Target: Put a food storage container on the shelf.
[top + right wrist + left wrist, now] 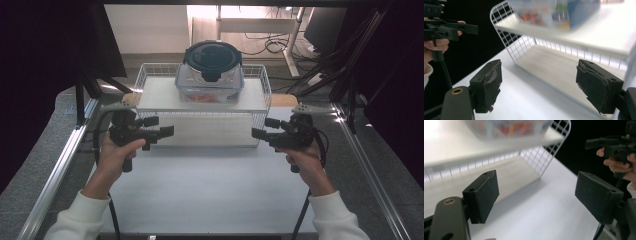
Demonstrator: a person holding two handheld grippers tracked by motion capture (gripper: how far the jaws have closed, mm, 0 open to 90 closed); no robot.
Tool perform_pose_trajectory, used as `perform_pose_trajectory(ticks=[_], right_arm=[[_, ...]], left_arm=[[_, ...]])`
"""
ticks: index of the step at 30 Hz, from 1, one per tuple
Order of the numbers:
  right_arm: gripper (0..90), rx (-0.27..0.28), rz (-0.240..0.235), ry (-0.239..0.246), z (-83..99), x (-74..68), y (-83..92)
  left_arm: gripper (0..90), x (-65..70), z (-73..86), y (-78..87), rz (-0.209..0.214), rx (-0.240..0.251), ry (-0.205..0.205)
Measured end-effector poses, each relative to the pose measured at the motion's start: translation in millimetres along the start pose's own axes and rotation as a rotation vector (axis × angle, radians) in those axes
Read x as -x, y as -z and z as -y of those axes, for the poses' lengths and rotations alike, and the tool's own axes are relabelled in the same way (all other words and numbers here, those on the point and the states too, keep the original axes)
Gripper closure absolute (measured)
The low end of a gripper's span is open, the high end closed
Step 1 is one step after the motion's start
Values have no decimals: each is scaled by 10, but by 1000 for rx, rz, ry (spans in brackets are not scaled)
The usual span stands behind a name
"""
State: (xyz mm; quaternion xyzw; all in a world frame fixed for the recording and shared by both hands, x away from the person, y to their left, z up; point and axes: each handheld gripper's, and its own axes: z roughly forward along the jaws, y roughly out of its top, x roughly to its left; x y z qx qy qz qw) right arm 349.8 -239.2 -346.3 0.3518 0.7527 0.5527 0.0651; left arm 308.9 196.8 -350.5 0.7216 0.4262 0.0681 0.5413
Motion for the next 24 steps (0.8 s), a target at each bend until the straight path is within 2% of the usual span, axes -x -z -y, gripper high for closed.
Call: perform_pose_trajectory(ticks=[3, 6, 7, 8, 9, 10, 11, 12, 13, 14, 16, 17, 18, 19, 20, 21, 24], right_arm=[[208, -10, 11, -4, 131, 30, 5], [211, -28, 40, -23, 356, 87, 21], [211, -34, 44, -25, 410, 98, 26], [211, -34, 44, -25, 410, 98, 26], [211, -48, 56, -26, 516, 109, 41], [211, -48, 56, -26, 516, 109, 41], [212, -60, 69, -26, 617, 118, 61], [212, -60, 69, -26, 617, 118, 61], [212, -74, 83, -28, 714, 127, 84], [212, -74, 83, -28, 714, 127, 84], [212, -84, 96, -31, 812, 137, 100], [212, -98, 106, -37, 913, 147, 101], [212, -98, 106, -37, 913, 147, 101], [212, -125, 122, -38, 1020, 167, 93], [212, -135, 124, -48, 1052, 169, 92], [212, -142, 133, -42, 1097, 182, 85], [213, -163, 155, -41, 1177, 206, 73]], left_arm=[[181, 25, 166, -18, -15, -18, -25], [187, 10, 324, -71, -8, -35, -4], [187, 1, 437, -106, -9, -49, 5], [187, 1, 437, -106, -9, -49, 5], [188, -6, 552, -126, -18, -59, 6], [191, -6, 552, -126, -18, -59, 6], [191, -6, 674, -151, -36, -76, -1], [191, -6, 674, -151, -36, -76, -1], [191, -4, 798, -186, -55, -96, -11], [191, -4, 798, -186, -55, -96, -11], [191, -9, 911, -217, -51, -113, -5], [191, -18, 1010, -251, -64, -128, 1], [192, -18, 1010, -251, -64, -128, 1], [191, -25, 1094, -291, -85, -151, -6], [191, -25, 1094, -291, -85, -151, -6], [191, -29, 1162, -315, -118, -166, -25], [191, -42, 1216, -331, -128, -178, -30]])
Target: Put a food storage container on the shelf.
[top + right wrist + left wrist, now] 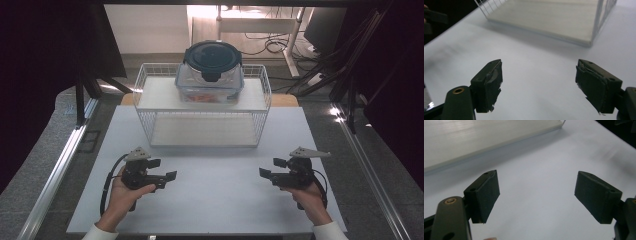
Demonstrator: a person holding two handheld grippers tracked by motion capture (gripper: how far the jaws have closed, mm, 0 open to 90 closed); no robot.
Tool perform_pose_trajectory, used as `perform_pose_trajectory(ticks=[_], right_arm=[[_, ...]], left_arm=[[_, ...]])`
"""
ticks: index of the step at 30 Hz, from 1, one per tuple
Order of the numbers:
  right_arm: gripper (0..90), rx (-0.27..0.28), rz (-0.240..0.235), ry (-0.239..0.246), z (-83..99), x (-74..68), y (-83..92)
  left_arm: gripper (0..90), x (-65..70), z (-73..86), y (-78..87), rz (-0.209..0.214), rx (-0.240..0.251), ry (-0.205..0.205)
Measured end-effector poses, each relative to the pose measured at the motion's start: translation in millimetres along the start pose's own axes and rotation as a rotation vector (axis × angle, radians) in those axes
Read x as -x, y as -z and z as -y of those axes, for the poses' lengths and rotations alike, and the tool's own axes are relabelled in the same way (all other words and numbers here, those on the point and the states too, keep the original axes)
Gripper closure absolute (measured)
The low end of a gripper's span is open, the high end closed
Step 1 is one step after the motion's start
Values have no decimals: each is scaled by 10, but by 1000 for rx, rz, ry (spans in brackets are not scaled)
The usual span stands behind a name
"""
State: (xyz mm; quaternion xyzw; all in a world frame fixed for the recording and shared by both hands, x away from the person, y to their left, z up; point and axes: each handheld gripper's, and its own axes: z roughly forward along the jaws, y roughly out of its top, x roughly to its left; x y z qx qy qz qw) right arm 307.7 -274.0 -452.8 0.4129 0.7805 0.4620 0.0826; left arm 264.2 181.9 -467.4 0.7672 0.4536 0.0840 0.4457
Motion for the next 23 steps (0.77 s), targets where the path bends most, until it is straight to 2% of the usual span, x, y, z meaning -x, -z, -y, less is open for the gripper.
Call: perform_pose_trajectory(ticks=[3, 5, 7, 11, 19, 23], right_arm=[[213, -27, 11, -17, 95, 40, -63], [213, -53, 19, -10, 135, 43, -123], [213, -56, 15, -8, 137, 34, -133], [213, -43, 3, 8, 110, -15, -119], [207, -17, 26, 12, 79, 2, -30], [166, -6, 27, 13, 64, 6, -12]], left_arm=[[192, -18, 46, -48, -1, -14, 7], [190, -18, 62, -82, -10, -31, 1], [190, -17, 65, -94, -21, -34, -8], [190, -43, 60, -82, -21, -28, 1], [190, -55, 61, -93, -23, -31, 10], [193, -57, 56, -99, -35, -26, 13]])
